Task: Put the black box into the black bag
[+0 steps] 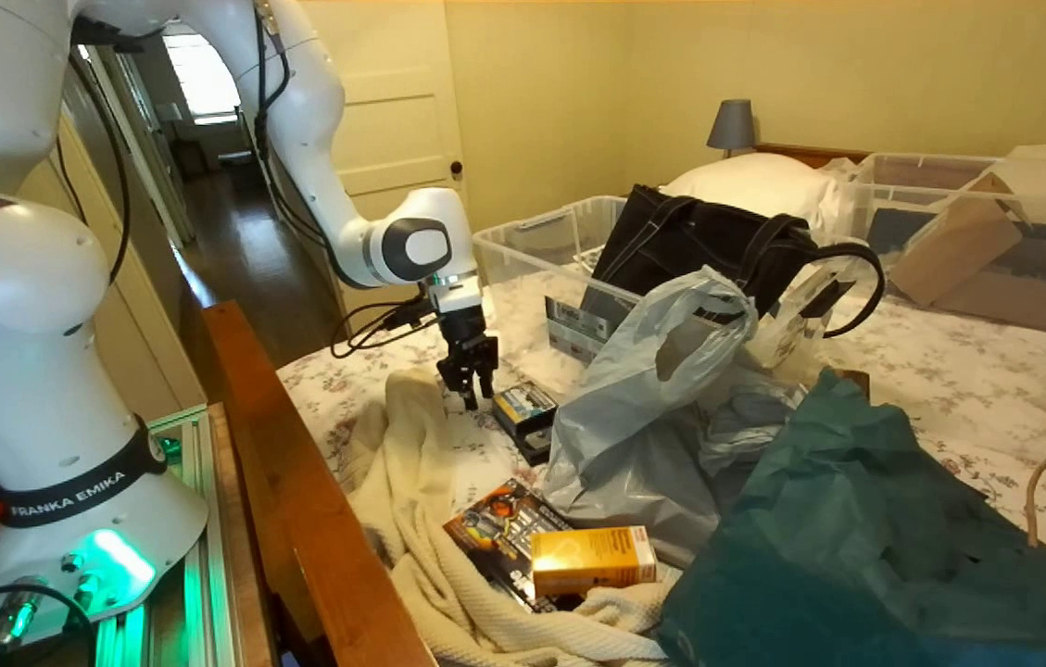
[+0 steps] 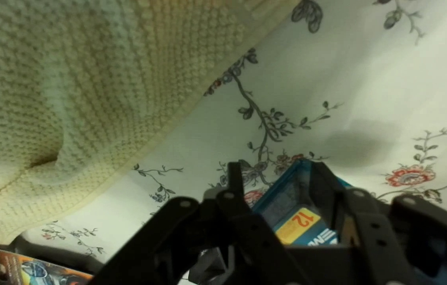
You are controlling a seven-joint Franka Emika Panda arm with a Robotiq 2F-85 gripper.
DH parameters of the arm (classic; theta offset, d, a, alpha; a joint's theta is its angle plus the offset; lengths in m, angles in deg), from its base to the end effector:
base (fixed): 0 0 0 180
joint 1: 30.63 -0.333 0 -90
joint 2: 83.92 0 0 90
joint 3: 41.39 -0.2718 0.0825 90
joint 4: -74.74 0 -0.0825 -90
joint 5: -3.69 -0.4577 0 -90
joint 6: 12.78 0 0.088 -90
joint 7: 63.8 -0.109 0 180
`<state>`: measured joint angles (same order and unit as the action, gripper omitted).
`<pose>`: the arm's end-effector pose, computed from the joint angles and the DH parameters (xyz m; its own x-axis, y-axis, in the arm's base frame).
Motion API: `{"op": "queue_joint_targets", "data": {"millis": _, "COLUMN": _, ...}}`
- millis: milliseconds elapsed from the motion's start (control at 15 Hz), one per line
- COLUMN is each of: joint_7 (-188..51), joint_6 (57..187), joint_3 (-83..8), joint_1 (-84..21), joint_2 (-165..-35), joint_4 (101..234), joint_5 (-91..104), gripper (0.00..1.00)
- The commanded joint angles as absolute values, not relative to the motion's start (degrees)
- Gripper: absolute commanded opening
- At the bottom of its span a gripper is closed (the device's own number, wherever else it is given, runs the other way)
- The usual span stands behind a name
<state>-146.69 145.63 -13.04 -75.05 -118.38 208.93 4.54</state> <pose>0.4836 0.0803 -0.0049 0.4627 -0.8490 0.2554 -0.8864 -0.4372 0.1524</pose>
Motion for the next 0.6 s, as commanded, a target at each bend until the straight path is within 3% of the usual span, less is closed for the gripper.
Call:
{"op": "queue_joint_targets", "data": {"millis": 0, "joint_7": -149.2, "joint_6": 143.6, "joint_3": -13.9, "joint_1": -73.9, "joint_2": -115.1, "joint_4": 210.1, "joint_5": 9.0, "gripper": 0.78}}
{"op": "queue_joint_targets", "data": {"millis": 200, "joint_7": -146.8, "joint_6": 144.0, "joint_3": -16.8, "joint_1": -70.5, "joint_2": -115.3, "joint_4": 208.8, "joint_5": 10.5, "gripper": 1.00}}
{"op": "queue_joint_targets", "data": {"millis": 533, "joint_7": -143.3, "joint_6": 141.8, "joint_3": -21.8, "joint_1": -64.4, "joint_2": -117.9, "joint_4": 204.9, "joint_5": 12.2, "gripper": 1.00}}
